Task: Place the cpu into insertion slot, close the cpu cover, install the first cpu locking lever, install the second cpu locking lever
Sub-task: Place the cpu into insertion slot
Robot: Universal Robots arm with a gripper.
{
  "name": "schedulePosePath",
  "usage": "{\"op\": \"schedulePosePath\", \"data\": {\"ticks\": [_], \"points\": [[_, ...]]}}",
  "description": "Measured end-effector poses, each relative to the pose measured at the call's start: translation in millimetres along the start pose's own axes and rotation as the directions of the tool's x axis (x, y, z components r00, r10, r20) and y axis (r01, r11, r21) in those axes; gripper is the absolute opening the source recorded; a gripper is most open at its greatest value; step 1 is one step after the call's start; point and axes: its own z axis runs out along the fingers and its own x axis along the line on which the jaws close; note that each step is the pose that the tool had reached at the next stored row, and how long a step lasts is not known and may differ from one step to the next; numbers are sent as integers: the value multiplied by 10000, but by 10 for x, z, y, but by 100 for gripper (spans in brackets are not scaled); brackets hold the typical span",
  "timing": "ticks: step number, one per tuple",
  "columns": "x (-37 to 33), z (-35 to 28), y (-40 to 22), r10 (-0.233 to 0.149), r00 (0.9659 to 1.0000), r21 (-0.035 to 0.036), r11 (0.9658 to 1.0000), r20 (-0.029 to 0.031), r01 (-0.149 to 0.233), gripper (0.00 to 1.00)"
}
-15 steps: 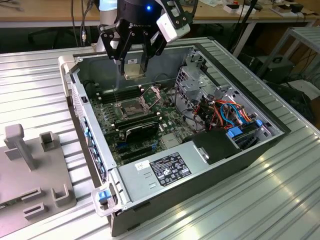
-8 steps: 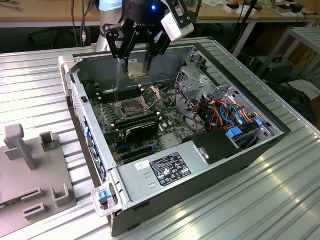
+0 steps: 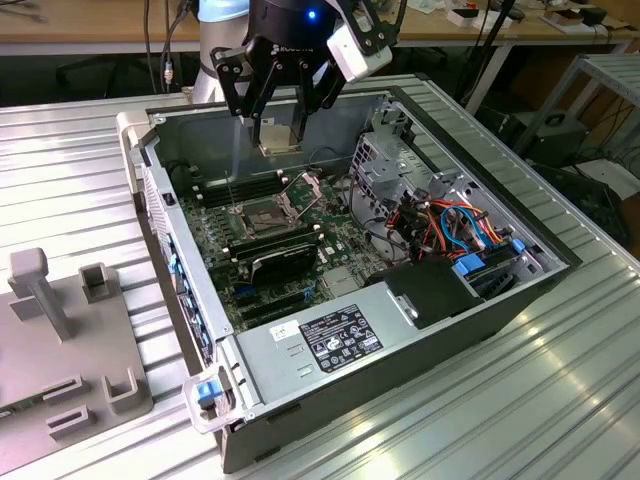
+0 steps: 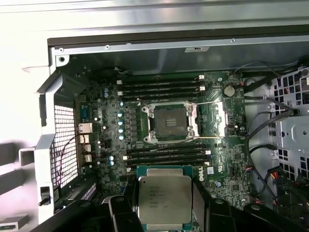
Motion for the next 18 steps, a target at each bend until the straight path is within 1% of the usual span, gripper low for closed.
{"op": "schedulePosePath", "data": {"ticks": [2, 6, 10, 11, 12, 14, 18], "points": [[0, 0, 0, 56, 10000, 1, 10000, 3, -56, 55], [-2, 1, 0, 298, 9996, 6, 9996, 14, -298, 55], [-1, 2, 0, 671, 9977, 15, 9977, 31, -671, 55], [-1, 2, 0, 809, 9967, 17, 9967, 37, -809, 55], [-1, 2, 0, 1019, 9948, 21, 9948, 47, -1019, 55], [-1, 2, 0, 1139, 9935, 23, 9935, 53, -1140, 55], [-1, 3, 0, 1451, 9894, 29, 9894, 68, -1451, 55]]}}
